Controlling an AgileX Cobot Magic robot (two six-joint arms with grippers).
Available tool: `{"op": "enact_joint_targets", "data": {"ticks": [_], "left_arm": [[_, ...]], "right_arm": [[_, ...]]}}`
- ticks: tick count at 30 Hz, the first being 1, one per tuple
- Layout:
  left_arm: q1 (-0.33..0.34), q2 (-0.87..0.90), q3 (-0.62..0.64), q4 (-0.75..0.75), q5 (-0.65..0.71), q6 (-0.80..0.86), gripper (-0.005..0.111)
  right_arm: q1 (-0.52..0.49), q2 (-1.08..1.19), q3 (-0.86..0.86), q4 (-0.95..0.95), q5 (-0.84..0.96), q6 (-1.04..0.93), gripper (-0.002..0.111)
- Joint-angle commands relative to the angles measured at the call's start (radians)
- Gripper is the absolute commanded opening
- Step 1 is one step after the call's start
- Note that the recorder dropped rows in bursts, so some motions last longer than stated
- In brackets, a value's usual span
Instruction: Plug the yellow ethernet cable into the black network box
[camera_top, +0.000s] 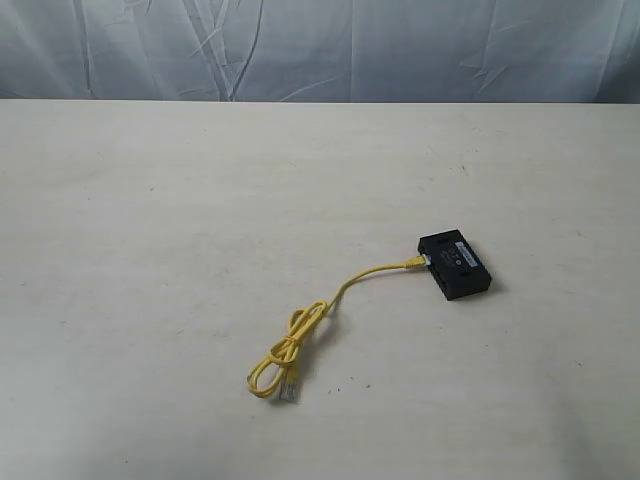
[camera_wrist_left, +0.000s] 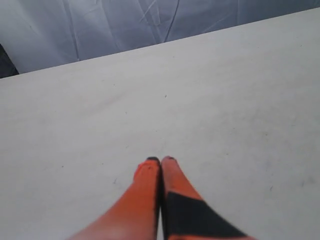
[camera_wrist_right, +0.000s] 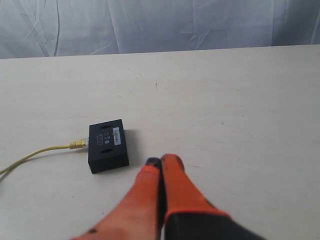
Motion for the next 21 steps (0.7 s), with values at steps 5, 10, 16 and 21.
{"op": "enact_joint_targets", "data": {"ticks": [5, 10, 16, 21], "left_arm": [[0.005, -0.256, 0.165, 0.013, -0.018, -0.002, 0.000], [0.020, -0.256, 0.178, 0.020, -0.043, -0.002, 0.000], [0.079, -0.256, 0.178, 0.054, -0.048, -0.002, 0.000], [0.144, -0.256, 0.178, 0.054, -0.048, -0.002, 0.000]], "right_arm": [[0.003, -0.006, 0.005, 0.000, -0.013, 0.003, -0.001], [0.003, -0.006, 0.005, 0.000, -0.013, 0.003, -0.001], [0.003, -0.006, 0.005, 0.000, -0.011, 0.003, -0.001], [0.003, -0.006, 0.005, 0.000, -0.011, 0.003, -0.001]]}}
